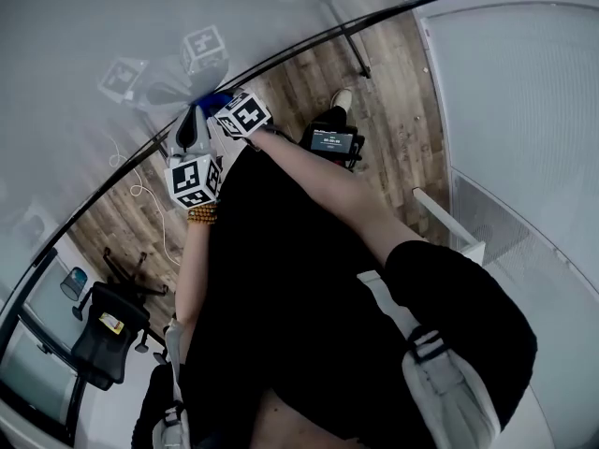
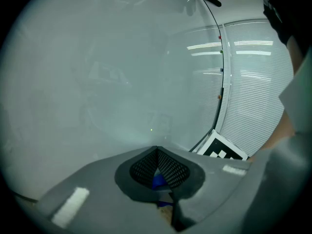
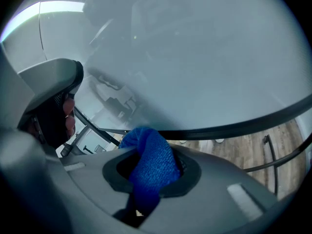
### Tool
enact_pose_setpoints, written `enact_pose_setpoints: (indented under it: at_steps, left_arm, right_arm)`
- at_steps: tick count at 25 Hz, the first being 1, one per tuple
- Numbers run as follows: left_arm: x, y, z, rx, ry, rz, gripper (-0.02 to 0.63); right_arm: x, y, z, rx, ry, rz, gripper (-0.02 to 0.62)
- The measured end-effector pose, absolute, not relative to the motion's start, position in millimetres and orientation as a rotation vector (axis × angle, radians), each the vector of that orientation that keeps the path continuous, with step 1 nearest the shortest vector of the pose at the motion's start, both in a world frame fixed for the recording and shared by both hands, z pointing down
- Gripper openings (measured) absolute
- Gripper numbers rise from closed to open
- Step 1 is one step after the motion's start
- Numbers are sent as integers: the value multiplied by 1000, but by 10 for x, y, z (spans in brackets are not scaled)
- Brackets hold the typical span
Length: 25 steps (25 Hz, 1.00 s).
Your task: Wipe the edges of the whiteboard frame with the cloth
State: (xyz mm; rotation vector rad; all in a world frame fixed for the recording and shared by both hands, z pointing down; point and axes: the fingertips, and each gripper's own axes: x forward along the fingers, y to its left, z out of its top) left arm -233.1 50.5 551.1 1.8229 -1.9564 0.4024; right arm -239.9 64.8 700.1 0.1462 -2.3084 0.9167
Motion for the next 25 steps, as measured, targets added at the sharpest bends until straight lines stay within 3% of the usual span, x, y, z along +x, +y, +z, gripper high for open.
enact_pose_setpoints:
  at_steps: [25]
  left_arm:
    - [-1934, 428, 5113, 1689, -2069, 432, 98]
  right_arm:
    - [-1977, 304, 6822, 165, -2295, 956, 91]
